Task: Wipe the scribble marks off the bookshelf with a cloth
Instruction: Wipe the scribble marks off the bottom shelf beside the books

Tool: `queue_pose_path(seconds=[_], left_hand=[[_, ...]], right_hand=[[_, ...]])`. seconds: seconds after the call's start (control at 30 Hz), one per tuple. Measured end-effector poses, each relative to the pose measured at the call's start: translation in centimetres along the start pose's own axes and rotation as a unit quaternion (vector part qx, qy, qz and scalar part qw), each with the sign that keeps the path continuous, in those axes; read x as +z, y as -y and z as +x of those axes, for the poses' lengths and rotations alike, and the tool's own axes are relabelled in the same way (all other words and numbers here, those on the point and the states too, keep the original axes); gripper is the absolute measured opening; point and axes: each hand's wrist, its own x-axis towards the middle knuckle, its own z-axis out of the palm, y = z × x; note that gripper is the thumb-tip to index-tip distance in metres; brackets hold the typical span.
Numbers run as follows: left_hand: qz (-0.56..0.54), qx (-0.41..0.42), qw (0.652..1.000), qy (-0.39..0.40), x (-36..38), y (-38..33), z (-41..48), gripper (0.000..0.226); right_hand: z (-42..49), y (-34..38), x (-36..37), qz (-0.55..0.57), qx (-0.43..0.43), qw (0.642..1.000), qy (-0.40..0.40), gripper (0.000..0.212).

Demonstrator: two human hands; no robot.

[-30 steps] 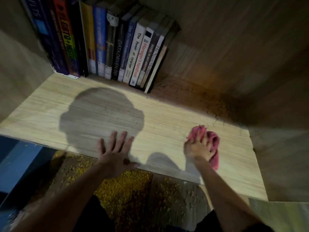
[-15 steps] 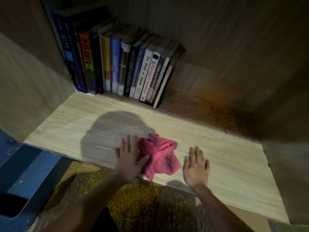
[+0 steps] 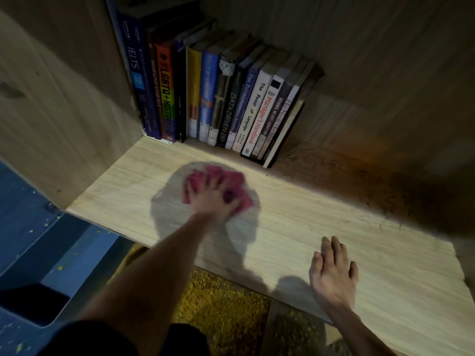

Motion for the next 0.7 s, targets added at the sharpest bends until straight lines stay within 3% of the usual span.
queue_pose_path(seconds=[0.1, 0.2, 0.23, 0.3, 0.37, 0.43, 0.5, 0.6, 0.7], left_hand=[[0.009, -0.155, 0.986, -0.055, -1.6, 4.9, -0.9, 0.069], [0.022, -0.169, 0.985, -0.029, -1.0, 1.1, -2.8, 0.066], [0.037, -0.114, 0.993, 0.001, -0.3, -1.7, -3.9, 0.066], [0.055, 0.075, 0.992, 0.08, 1.9, -7.0, -7.1, 0.067], [0.052, 0.262, 0.953, 0.144, 3.7, -9.6, -9.6, 0.069], [0.084, 0.344, 0.929, 0.109, 3.7, -8.5, -8.7, 0.064], [0.121, 0.291, 0.949, 0.024, 2.6, -4.8, -6.1, 0.057], [0.037, 0.054, 0.997, 0.045, 0.0, 2.5, -1.6, 0.067], [0.051, -0.011, 0.997, 0.05, -1.7, 3.7, -1.3, 0.072]], right_hand=[[-0.1, 0.3, 0.2, -0.007, 0.009, 1.0, -0.007, 0.078], [0.0, 0.6, 0.4, -0.017, 0.018, 1.0, -0.009, 0.076], [0.0, 0.6, 0.4, -0.018, 0.019, 1.0, -0.011, 0.075], [0.1, 0.5, 0.3, -0.018, 0.019, 1.0, -0.01, 0.074], [-0.1, 0.1, 0.4, -0.014, 0.011, 1.0, -0.011, 0.078], [-0.1, -0.1, 0.3, -0.003, 0.0, 1.0, -0.016, 0.086], [0.0, -0.1, 0.1, 0.01, -0.001, 1.0, -0.017, 0.088], [-0.1, 0.1, 0.2, 0.006, 0.005, 1.0, -0.007, 0.087], [0.1, 0.1, 0.2, -0.005, 0.0, 1.0, -0.007, 0.082]])
